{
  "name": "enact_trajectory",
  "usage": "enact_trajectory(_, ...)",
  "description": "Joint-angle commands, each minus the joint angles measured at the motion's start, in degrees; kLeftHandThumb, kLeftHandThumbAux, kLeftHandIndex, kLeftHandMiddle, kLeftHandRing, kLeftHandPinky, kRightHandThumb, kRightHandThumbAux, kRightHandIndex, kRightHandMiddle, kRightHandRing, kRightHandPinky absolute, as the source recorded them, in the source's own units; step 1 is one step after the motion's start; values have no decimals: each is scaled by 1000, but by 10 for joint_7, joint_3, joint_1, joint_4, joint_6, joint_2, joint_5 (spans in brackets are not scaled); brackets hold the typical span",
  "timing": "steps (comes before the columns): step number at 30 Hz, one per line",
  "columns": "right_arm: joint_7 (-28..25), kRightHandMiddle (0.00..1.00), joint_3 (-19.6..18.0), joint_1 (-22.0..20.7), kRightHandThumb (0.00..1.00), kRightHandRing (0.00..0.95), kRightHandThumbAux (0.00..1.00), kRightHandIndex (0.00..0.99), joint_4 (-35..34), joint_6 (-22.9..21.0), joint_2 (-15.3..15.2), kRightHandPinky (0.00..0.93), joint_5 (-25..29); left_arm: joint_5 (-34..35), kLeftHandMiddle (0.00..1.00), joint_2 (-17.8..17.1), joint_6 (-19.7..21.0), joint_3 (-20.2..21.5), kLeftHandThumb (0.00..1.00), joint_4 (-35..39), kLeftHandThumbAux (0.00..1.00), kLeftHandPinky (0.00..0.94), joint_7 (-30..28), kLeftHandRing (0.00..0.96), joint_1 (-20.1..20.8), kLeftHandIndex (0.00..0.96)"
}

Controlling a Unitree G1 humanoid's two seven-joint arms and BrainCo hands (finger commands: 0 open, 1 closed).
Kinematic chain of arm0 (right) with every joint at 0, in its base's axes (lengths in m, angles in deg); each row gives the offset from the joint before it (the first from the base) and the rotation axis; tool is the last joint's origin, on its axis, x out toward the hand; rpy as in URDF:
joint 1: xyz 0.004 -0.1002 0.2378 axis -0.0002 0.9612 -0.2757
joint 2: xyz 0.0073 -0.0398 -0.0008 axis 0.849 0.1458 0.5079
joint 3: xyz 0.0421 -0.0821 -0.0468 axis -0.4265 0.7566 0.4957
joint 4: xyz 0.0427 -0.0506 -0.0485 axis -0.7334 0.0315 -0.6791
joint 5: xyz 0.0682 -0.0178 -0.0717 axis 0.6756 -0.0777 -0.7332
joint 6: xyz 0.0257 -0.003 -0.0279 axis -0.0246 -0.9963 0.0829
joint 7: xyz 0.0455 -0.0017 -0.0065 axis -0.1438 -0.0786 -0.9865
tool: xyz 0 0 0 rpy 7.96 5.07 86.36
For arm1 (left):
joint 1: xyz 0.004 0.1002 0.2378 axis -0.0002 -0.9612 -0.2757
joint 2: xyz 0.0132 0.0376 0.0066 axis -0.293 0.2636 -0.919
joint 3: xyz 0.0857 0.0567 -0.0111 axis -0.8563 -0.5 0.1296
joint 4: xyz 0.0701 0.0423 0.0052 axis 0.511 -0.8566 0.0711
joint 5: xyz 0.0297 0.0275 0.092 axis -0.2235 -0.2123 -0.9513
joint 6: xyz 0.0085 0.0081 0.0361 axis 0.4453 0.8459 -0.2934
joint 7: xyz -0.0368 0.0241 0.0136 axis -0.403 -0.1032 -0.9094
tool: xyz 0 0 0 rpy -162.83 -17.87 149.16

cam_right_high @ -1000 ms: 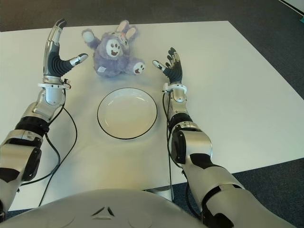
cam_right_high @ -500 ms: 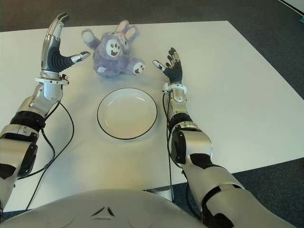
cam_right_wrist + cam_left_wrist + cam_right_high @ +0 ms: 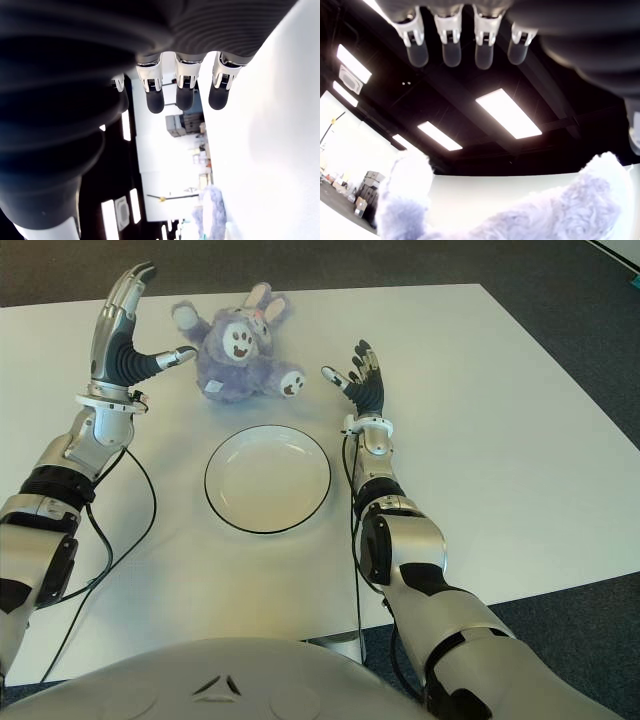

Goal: Put the doll into the plate.

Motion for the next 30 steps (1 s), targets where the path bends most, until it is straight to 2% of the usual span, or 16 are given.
enact_trajectory(1,0,22,-4,28,45,15,804,24,17,-10,15,37,9,-15,98,-6,6,-12,0,-13,364,0,11,54,9,0)
enact_trajectory(9,0,22,-5,29,49,18,805,25,17,-9,15,45,9,1,82,1,-3,-17,0,-17,355,0,-10,50,12,0)
enact_trajectory(15,2,24,-4,29,46,20,807,25,17,-8,16,48,9,17,60,10,-28,-23,0,-18,340,0,-33,39,17,0)
enact_trajectory(30,5,30,-4,29,51,26,810,28,16,-8,18,57,9,28,55,24,-44,-23,41,-27,356,0,-65,43,19,0)
